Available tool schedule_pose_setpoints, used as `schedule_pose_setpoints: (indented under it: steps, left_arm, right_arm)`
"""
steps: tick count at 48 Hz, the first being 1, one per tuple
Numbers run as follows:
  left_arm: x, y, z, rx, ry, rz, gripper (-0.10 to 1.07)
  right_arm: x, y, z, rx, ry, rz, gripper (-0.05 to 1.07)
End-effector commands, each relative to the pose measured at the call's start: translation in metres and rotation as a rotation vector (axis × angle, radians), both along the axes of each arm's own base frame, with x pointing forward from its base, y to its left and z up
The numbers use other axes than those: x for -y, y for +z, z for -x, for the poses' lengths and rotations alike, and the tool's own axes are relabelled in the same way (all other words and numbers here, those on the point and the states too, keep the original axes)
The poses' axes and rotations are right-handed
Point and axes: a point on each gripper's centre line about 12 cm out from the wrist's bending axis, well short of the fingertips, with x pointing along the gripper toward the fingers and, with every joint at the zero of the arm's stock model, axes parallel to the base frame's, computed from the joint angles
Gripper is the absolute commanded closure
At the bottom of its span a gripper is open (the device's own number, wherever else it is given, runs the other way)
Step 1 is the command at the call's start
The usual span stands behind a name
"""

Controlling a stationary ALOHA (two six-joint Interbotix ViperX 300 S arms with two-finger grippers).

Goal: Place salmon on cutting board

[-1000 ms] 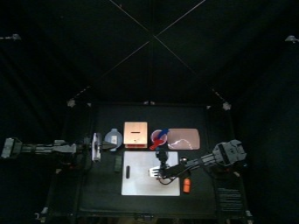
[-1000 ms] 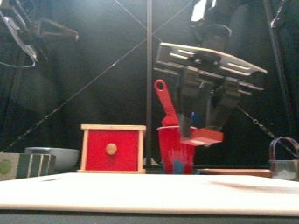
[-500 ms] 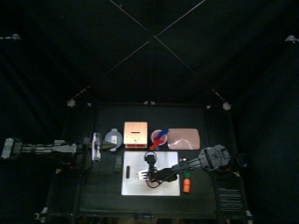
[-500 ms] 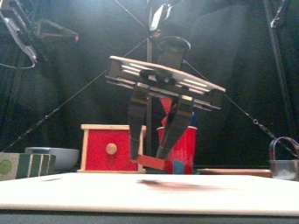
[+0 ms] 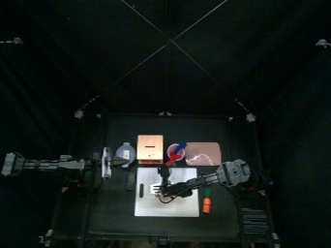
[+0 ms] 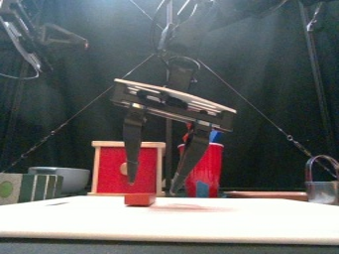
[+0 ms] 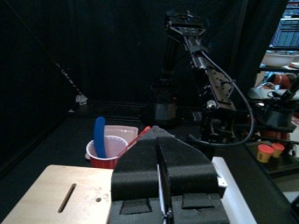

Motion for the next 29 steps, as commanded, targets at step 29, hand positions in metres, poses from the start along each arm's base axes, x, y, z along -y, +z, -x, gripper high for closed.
schedule_pose_setpoints:
  steps: [29]
  left_arm:
    - [-0.002, 0.015, -0.003, 0.048, 0.013, 0.071, 0.88]
  right_arm:
    - [-0.043, 0.088, 0.101, 0.068, 0.354, 0.187, 0.17]
